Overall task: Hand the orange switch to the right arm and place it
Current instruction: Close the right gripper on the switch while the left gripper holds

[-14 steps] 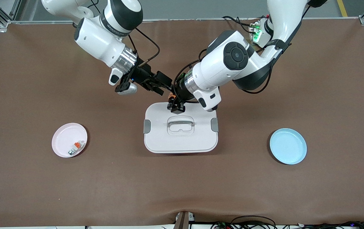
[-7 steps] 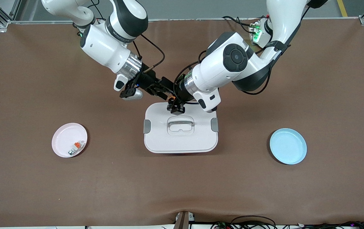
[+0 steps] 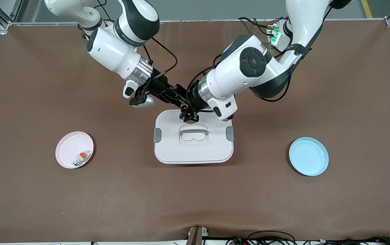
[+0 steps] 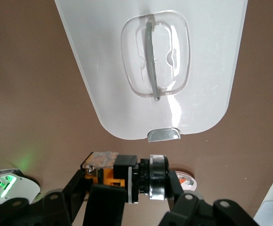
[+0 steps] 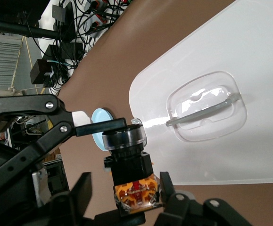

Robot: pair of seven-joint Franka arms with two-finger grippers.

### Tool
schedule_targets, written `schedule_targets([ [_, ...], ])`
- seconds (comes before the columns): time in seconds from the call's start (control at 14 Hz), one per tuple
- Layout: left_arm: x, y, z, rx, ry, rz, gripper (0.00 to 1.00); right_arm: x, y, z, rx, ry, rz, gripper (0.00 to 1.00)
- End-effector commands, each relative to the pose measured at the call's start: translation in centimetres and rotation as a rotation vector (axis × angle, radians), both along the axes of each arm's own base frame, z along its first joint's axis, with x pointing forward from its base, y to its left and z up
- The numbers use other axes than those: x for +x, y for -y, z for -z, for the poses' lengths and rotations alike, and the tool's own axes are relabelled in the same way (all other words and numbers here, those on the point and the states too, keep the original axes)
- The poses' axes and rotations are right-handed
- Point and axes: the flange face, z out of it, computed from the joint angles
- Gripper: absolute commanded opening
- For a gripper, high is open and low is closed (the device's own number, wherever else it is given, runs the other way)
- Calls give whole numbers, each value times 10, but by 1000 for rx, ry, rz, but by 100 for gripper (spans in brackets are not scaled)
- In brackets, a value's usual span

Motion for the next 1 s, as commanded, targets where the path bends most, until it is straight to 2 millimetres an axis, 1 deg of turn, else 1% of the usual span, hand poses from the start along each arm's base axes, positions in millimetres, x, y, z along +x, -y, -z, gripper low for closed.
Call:
schedule_targets([
  [0.0, -3, 7, -13, -9, 13, -2, 0, -1, -12, -2, 11, 9, -21, 33],
  [0.07, -2, 6, -13, -10, 15, -4, 0, -2, -13, -1, 10, 8, -22, 13],
  [0.14, -1, 5, -13, -9, 14, -5, 0, -2, -14, -2, 11, 7, -22, 0],
  [0.21, 0, 4, -12, -8, 13, -6, 0, -3, -16, -4, 16, 6, -22, 0],
  [0.5, 3, 1, -12, -11, 13, -13, 0, -2, -19, -1, 16, 0, -20, 0],
  [0.57, 4, 0, -12, -10, 13, -14, 7, -1, -20, 1, 14, -3, -19, 0],
  [0.64, 4, 0, -12, -10, 13, -14, 19, -1, -20, 3, 12, -4, -20, 0],
  [0.71, 3, 1, -12, -11, 14, -11, 49, -1, -20, 4, 12, -6, -17, 0],
  [0.78, 3, 1, -13, -9, 17, -9, 99, 0, -21, 4, 13, -6, -16, 0],
  [0.93, 2, -1, -16, -8, 24, 2, 100, -1, -23, 4, 15, -6, -19, 0],
])
